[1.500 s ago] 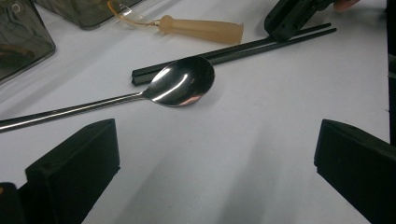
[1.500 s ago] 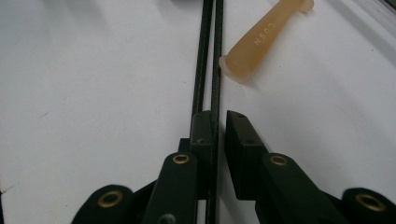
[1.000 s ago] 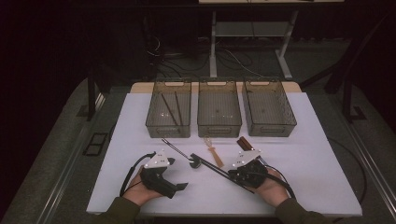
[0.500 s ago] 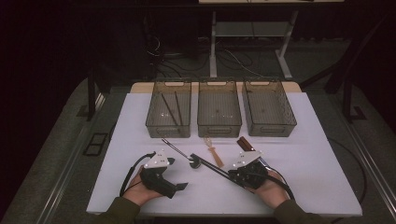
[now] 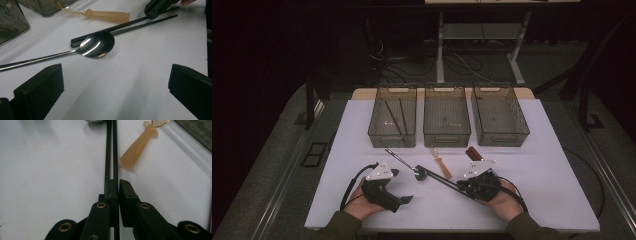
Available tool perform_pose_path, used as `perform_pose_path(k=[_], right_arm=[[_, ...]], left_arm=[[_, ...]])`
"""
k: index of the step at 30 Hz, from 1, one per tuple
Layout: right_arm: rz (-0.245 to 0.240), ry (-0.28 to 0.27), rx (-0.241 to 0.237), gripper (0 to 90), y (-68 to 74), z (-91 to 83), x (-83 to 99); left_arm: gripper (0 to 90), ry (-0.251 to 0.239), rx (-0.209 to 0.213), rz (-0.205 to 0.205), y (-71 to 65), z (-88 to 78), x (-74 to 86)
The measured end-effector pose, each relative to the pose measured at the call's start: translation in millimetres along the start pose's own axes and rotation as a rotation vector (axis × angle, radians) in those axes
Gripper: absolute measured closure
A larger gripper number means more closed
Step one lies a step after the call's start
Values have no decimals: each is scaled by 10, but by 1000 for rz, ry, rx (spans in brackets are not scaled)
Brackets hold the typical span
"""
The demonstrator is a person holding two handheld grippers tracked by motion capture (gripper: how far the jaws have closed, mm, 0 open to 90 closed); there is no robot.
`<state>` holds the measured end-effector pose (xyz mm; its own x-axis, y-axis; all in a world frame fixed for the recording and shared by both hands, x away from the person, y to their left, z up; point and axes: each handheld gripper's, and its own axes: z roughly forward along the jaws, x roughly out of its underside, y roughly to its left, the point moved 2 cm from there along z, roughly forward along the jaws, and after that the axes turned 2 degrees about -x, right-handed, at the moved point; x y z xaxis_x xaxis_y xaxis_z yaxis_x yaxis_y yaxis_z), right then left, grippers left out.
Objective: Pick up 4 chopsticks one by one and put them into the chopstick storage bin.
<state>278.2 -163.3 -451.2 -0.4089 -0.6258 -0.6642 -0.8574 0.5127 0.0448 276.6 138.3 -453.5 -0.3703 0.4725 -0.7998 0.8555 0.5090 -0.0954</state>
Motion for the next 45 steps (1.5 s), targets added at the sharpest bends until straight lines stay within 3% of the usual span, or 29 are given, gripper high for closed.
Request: perform_pose_path(k=[27,36,45], right_arm=[[40,-200,-79,856,-132,-442,-43],[66,-229,-112,856,-145,-519,-70],[58,-257,-99,857,-153,-609,-147]], left_arm=[[0,-4,0,-6,-2,-1,0],[0,-4,0,-6,0,-2,0],[0,-2,-3,0,11,-8,1]])
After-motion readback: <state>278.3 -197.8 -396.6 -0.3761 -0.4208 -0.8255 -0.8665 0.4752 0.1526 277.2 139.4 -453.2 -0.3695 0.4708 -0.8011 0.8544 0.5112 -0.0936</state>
